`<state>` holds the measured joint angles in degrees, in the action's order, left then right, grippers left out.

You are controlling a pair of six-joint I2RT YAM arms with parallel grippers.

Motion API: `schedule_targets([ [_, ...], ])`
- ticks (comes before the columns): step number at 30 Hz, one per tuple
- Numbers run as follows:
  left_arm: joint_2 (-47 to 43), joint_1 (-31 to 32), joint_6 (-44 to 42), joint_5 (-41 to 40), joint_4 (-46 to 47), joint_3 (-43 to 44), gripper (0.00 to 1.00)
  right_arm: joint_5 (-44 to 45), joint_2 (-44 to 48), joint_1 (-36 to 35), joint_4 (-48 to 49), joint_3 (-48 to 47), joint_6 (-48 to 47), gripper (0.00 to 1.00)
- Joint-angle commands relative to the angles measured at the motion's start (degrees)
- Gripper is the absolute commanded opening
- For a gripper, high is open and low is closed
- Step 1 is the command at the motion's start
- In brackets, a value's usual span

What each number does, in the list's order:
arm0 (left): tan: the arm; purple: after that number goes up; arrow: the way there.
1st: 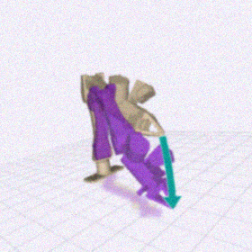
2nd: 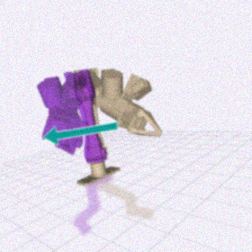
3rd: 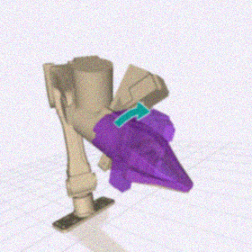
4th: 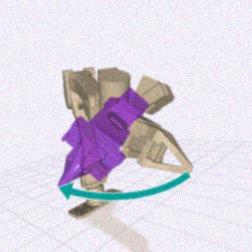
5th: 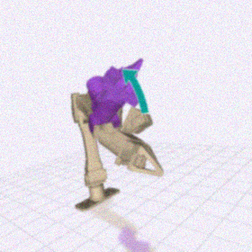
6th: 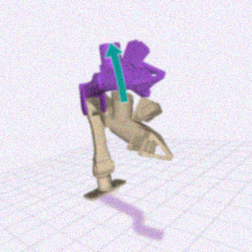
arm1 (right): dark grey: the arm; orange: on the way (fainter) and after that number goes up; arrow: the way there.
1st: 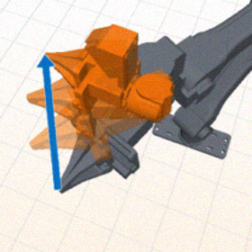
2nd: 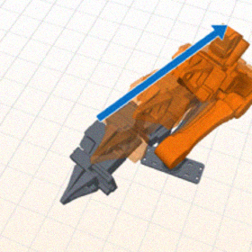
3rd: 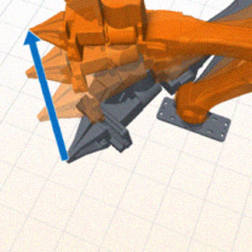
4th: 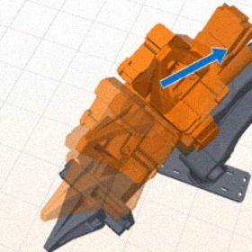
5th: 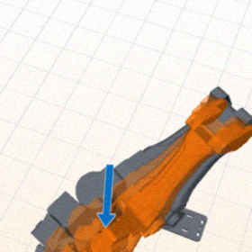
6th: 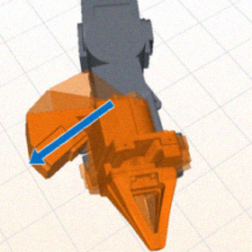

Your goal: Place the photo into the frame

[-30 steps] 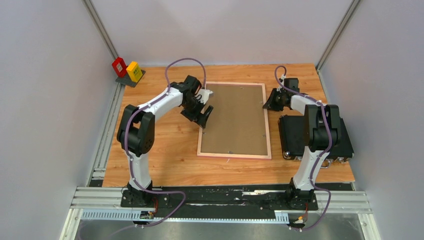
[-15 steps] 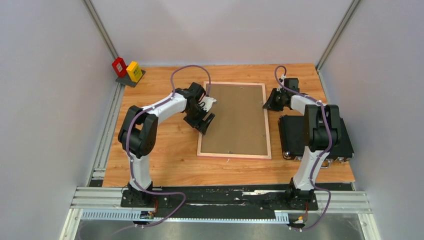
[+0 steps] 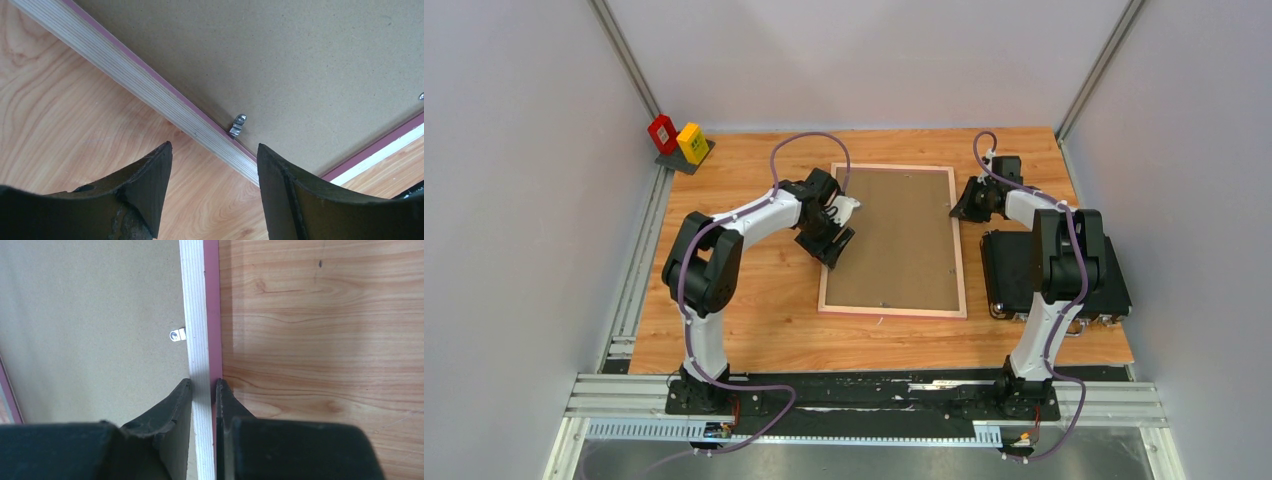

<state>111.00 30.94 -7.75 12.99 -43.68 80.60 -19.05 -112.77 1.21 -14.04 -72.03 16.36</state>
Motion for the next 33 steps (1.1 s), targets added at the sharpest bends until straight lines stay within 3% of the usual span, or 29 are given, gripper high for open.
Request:
schedule_targets([
  [1, 0.85, 0.41, 0.32, -0.8, 1.88, 0.71, 0.7, 0.41, 0.8, 0.43, -0.9, 0.43, -0.36, 0.0],
  [16, 2.14, 1.1, 1.48, -3.09, 4.04, -0.69, 0.64, 0.15, 0.7, 0.65, -0.99, 0.43, -0.28, 0.0],
  [25, 2.55, 1.11, 1.54, -3.33, 4.31, -0.79, 0.52, -0.28, 0.5, 0.89, -1.1, 0.31, -0.28, 0.0],
  [33, 2.49, 1.14, 1.27, -3.19, 4.13, -0.91, 0.48, -0.37, 0.39, 0.9, -1.16, 0.36, -0.28, 0.0],
])
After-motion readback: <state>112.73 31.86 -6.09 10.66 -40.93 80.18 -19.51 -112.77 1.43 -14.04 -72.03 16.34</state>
